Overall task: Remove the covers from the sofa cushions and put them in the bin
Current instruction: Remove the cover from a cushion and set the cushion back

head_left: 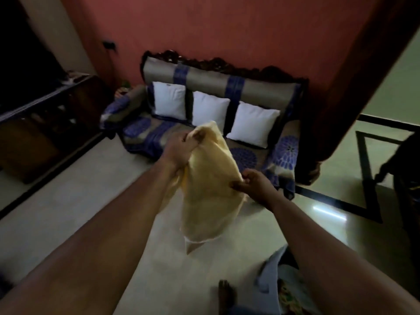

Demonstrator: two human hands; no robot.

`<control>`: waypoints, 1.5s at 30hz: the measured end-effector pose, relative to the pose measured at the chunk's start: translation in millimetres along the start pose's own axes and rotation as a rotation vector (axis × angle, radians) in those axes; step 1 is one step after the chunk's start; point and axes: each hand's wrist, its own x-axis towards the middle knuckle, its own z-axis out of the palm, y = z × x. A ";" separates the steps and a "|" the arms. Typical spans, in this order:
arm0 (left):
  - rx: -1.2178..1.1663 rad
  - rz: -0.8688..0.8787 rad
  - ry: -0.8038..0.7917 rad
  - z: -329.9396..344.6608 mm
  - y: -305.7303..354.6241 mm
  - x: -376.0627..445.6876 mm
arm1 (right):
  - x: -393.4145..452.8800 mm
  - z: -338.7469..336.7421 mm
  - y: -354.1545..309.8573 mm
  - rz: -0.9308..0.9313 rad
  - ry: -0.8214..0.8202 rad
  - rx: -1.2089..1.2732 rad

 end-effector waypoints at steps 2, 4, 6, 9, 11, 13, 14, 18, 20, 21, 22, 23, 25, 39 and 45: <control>-0.028 -0.041 0.157 -30.2 -13.7 25.0 | 27.5 9.8 -2.7 0.021 -0.137 -0.049; -0.005 -0.076 0.266 -52.2 -28.9 47.5 | 57.7 19.0 -5.0 0.054 -0.180 -0.029; 0.060 -0.119 0.314 -66.9 -50.4 72.8 | 88.8 25.8 -14.5 0.101 -0.183 0.118; 0.363 -0.269 0.225 -72.1 -87.3 104.8 | 131.3 34.4 -41.3 0.138 -0.141 0.266; 0.593 -0.293 0.209 -58.2 -100.7 116.1 | 163.8 42.3 -59.3 0.112 -0.099 0.311; 0.654 -0.126 0.157 -35.7 -100.6 117.4 | 197.2 49.0 -77.4 0.108 -0.065 0.361; 0.639 -0.033 0.086 -25.0 -98.4 117.9 | 210.1 50.5 -85.2 0.116 -0.074 0.423; 0.323 0.031 -0.139 -11.6 -114.6 156.9 | 270.5 52.5 -100.6 0.106 -0.293 0.600; 0.317 0.011 -0.112 -15.5 -125.8 187.3 | 288.9 52.8 -102.2 0.078 -0.335 0.529; 0.303 0.000 -0.077 -20.0 -129.4 204.5 | 297.2 56.0 -102.3 0.097 -0.284 0.471; 0.278 -0.018 -0.036 -21.8 -134.5 220.1 | 301.4 58.6 -102.1 0.103 -0.191 0.400; 0.251 -0.034 -0.023 -25.6 -137.5 238.9 | 309.8 63.1 -102.7 0.106 -0.074 0.294; 0.169 -0.083 -0.056 -26.4 -139.1 265.6 | 319.9 66.7 -98.7 0.102 0.115 0.053; 0.294 0.097 -0.325 40.3 -128.7 447.8 | 448.5 -1.3 -46.1 0.107 0.497 -0.021; 0.349 0.056 -0.249 85.5 -131.1 508.4 | 510.3 -39.7 -3.0 0.235 0.500 -0.162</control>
